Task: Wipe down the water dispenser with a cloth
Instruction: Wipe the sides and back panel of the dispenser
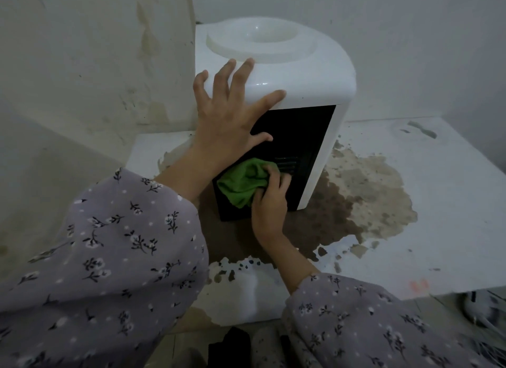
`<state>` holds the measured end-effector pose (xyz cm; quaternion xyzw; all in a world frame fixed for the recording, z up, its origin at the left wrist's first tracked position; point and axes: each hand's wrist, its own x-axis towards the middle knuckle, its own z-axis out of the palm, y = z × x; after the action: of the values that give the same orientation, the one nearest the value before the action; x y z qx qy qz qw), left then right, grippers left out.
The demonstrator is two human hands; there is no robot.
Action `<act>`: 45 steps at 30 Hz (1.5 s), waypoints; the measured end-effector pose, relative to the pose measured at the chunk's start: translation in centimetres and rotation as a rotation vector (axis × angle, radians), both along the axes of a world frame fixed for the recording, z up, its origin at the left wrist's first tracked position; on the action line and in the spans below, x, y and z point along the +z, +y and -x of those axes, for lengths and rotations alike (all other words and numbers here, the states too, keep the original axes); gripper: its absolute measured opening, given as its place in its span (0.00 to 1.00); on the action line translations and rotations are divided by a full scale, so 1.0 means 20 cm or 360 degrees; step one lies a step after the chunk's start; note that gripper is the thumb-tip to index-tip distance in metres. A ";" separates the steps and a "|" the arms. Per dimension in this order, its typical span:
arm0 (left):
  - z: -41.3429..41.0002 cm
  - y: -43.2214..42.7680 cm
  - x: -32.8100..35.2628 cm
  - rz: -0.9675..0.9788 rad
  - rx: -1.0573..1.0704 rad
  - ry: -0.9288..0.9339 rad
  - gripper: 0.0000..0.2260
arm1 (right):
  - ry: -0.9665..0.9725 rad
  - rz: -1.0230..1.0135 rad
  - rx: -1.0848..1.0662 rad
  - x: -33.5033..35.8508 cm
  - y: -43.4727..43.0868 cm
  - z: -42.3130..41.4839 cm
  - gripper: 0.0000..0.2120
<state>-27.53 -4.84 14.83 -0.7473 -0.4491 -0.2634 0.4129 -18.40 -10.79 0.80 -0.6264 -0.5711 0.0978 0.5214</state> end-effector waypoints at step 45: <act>0.04 -0.07 -0.22 0.0010 -0.0072 -0.0299 0.33 | 0.0328 0.0086 -0.0035 0.02 -0.02 -0.01 0.18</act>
<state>-28.29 -6.17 10.47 -0.7305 -0.4697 -0.3401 0.3608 -18.15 -11.27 1.10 -0.6330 -0.5047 0.1714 0.5614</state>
